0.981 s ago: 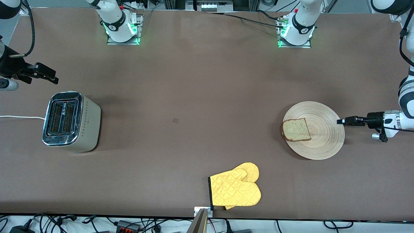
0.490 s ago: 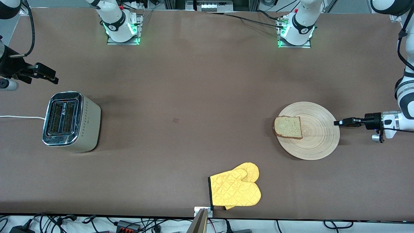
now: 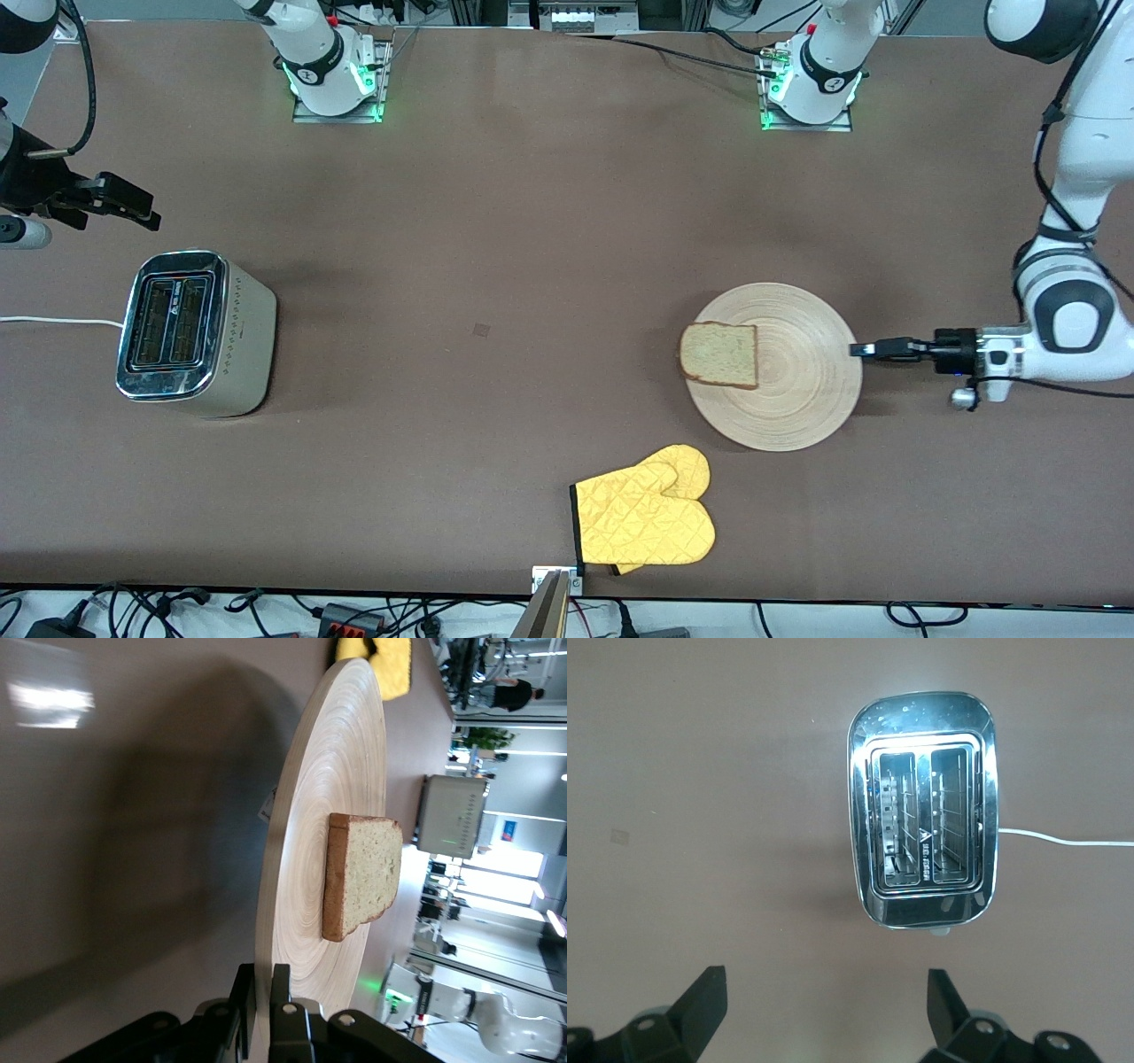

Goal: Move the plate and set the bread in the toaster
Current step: 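Push the plate toward the toaster with the left gripper, then release the plate with the left gripper while the right gripper reaches the bread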

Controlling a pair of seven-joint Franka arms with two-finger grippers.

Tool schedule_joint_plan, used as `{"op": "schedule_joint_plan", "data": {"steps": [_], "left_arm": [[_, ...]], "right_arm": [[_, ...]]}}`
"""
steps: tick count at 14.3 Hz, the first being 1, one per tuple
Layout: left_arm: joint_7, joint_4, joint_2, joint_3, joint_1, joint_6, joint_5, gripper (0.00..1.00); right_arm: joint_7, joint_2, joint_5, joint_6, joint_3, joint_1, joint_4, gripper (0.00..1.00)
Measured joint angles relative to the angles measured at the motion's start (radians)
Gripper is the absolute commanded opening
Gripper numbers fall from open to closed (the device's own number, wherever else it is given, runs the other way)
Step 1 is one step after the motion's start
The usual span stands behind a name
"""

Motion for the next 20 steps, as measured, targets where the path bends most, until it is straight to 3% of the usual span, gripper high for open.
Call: {"op": "schedule_joint_plan", "data": {"steps": [4,7,14,20], "left_arm": [[-0.056,0.0,0.006,-0.007,-0.159,-0.006,-0.134,0.0],[-0.068,-0.001,0.015,-0.013,-0.298,0.01,-0.299,0.0],[-0.069,-0.002,0.05,-0.017,-0.627,0.304,-0.551,0.0],[-0.069,-0.002,0.063,-0.015,-0.713,0.352,-0.57,0.0]], "right_arm": [[0.0,0.002,0.0,0.0,0.0,-0.001,-0.001,1.0],[0.0,0.007,0.0,0.0,-0.003,-0.003,-0.003,1.0],[0.0,0.046,0.0,0.026,-0.005,-0.003,-0.005,1.0],[0.001,0.163,0.052,0.087,0.005,0.066,-0.006,1.0]]}}
